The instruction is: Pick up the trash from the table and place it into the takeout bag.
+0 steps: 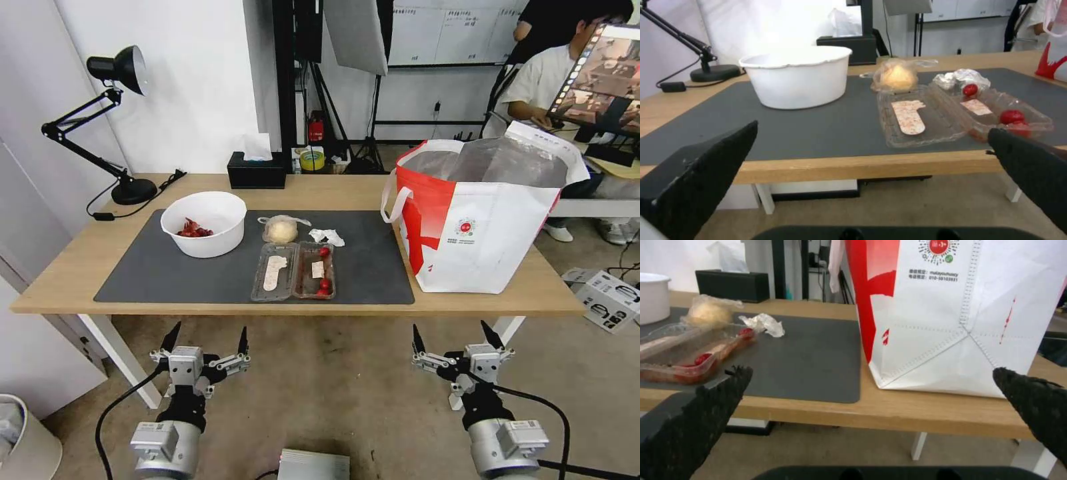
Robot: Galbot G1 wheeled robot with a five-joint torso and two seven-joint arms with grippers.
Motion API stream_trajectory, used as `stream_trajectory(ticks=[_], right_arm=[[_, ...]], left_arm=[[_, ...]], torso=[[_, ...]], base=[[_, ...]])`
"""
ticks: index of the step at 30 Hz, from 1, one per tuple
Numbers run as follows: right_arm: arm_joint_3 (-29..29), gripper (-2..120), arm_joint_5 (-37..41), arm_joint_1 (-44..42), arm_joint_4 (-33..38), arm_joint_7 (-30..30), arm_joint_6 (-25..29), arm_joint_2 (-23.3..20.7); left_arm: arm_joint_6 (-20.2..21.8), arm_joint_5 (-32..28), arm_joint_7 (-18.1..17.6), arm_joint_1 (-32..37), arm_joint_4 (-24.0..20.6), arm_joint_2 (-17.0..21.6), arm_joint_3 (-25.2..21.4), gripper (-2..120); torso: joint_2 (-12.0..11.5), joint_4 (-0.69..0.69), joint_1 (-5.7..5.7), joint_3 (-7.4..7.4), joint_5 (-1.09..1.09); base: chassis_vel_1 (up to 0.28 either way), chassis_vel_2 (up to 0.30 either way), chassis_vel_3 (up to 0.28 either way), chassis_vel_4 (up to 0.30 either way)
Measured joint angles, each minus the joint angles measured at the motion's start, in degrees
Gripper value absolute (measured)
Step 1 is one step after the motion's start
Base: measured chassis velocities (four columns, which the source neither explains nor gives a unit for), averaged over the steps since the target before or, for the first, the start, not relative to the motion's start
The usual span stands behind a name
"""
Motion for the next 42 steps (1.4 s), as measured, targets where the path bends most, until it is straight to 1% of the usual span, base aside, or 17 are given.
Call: stream_trajectory(ticks=[27,30,33,34,35,37,38,40,42], right_arm=[[0.0,120,0.0,0.0,0.0,0.0,0.0,0.0],[0.1,119,0.1,0.2,0.0,0.0,-0.4,-0.1],[2.2,111,2.2,2.1,1.1,0.2,-5.9,-0.8],[2.2,111,2.2,2.1,1.1,0.2,-5.9,-0.8],[3.2,107,3.2,3.0,1.6,0.3,-8.5,-1.2],[5.0,101,5.2,4.7,2.6,0.5,-13.3,-1.9],[5.0,101,5.2,4.7,2.6,0.5,-13.3,-1.9],[6.0,100,7.9,6.3,2.6,0.4,-15.1,-2.8],[6.0,100,9.4,6.7,2.4,0.2,-15.1,-3.1]], left_arm=[[0.0,0.0,0.0,0.0,0.0,0.0,0.0,120],[1.1,-1.6,-0.3,-1.0,0.3,-0.1,0.0,119],[6.8,-9.4,-1.9,-6.4,2.3,-0.5,-0.1,111],[6.8,-9.4,-1.9,-6.4,2.3,-0.5,-0.1,111],[7.6,-11.1,-2.3,-7.5,2.9,-0.7,-0.2,107],[7.4,-12.1,-2.6,-7.8,3.7,-0.8,-0.1,101],[7.4,-12.1,-2.6,-7.8,3.7,-0.8,-0.1,101],[6.5,-12.1,-2.6,-7.6,4.0,-0.8,-0.1,100],[5.4,-11.5,-2.6,-7.2,4.2,-0.7,-0.1,100]], torso=[[0.0,0.00,0.00,0.00,0.00],[0.0,0.02,0.00,0.00,0.01],[0.0,0.00,0.00,0.00,-0.01],[0.0,0.00,0.00,0.00,-0.01],[0.0,-0.02,0.01,0.01,0.00],[0.0,-0.01,0.01,0.01,0.00],[0.0,-0.01,0.01,0.01,0.00],[0.0,0.01,0.00,0.01,0.01],[0.0,0.00,0.01,0.01,0.00]], base=[[0.000,0.000,0.000,0.000],[0.000,0.000,0.000,0.000],[0.000,0.000,0.000,0.000],[0.000,0.000,0.000,0.000],[0.000,0.000,0.000,0.000],[0.000,0.000,0.000,0.000],[0.000,0.000,0.000,0.000],[0.000,0.000,0.000,0.000],[0.000,0.000,0.000,0.000]])
